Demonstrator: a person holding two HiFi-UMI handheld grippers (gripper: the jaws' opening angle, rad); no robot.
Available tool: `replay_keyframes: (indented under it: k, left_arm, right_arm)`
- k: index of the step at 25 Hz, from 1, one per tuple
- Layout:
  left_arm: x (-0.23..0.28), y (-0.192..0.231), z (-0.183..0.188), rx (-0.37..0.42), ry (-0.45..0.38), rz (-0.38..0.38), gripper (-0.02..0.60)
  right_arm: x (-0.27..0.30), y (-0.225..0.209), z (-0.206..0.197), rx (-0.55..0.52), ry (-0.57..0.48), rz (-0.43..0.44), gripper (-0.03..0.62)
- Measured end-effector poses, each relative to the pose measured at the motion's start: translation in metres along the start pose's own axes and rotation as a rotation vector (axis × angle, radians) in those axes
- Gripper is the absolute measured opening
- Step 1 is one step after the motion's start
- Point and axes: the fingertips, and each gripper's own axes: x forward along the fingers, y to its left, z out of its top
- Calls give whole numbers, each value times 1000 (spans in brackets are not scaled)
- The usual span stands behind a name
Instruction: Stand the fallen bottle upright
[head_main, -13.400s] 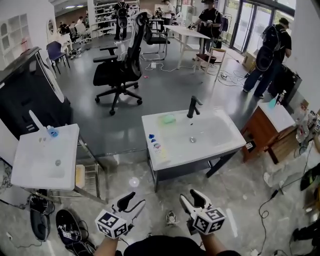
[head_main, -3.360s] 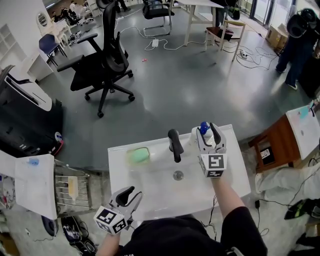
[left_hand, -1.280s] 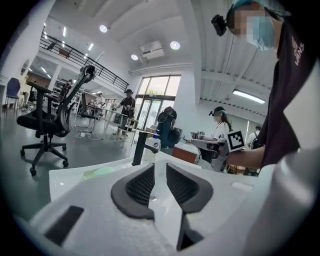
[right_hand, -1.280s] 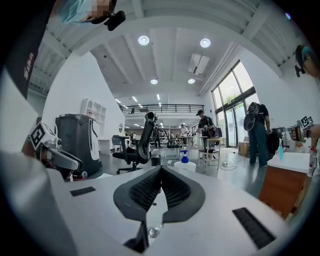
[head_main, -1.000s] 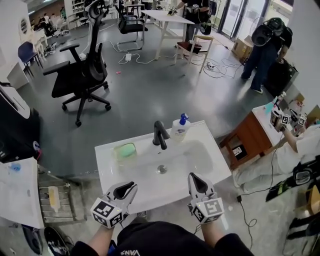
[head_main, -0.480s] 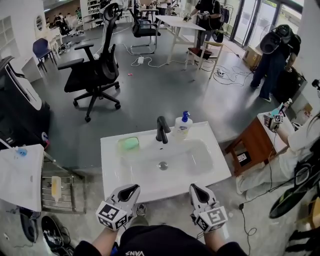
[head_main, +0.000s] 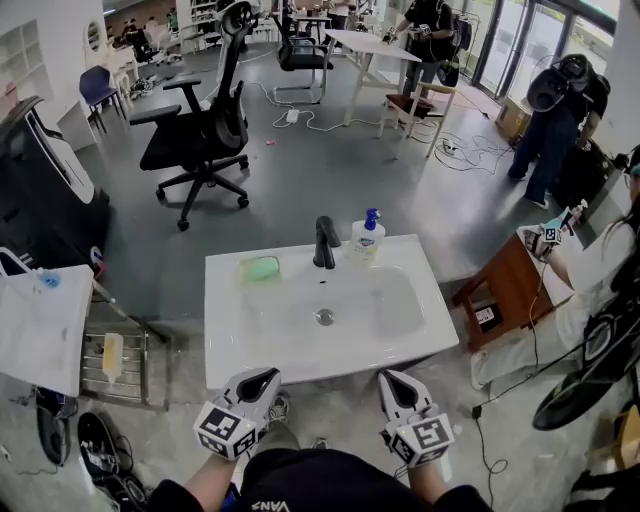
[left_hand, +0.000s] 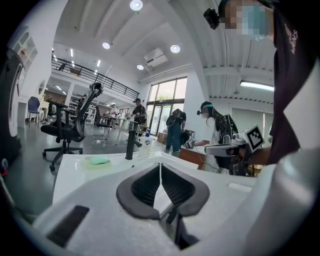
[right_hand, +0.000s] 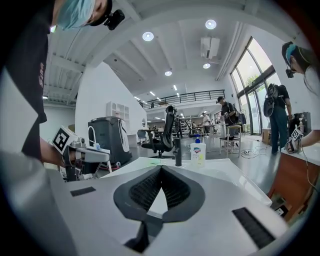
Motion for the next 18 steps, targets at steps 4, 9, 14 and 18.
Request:
replay_keyframes:
  k: [4, 9, 14, 18]
  left_arm:
    - [-9, -8, -4, 0, -3, 19, 26]
    - [-16, -15, -5, 4, -2, 30, 26]
    - [-21, -19, -6, 3, 4, 38, 26]
    - [-21, -19, -7, 3, 3, 43, 26]
  right_arm:
    - [-6, 3, -6, -12, 19, 11, 2]
    - [-10, 6, -9, -22, 39, 25, 2]
    - [-10, 8, -12, -21, 43, 39, 2]
    - [-9, 8, -15, -13, 46, 41, 2]
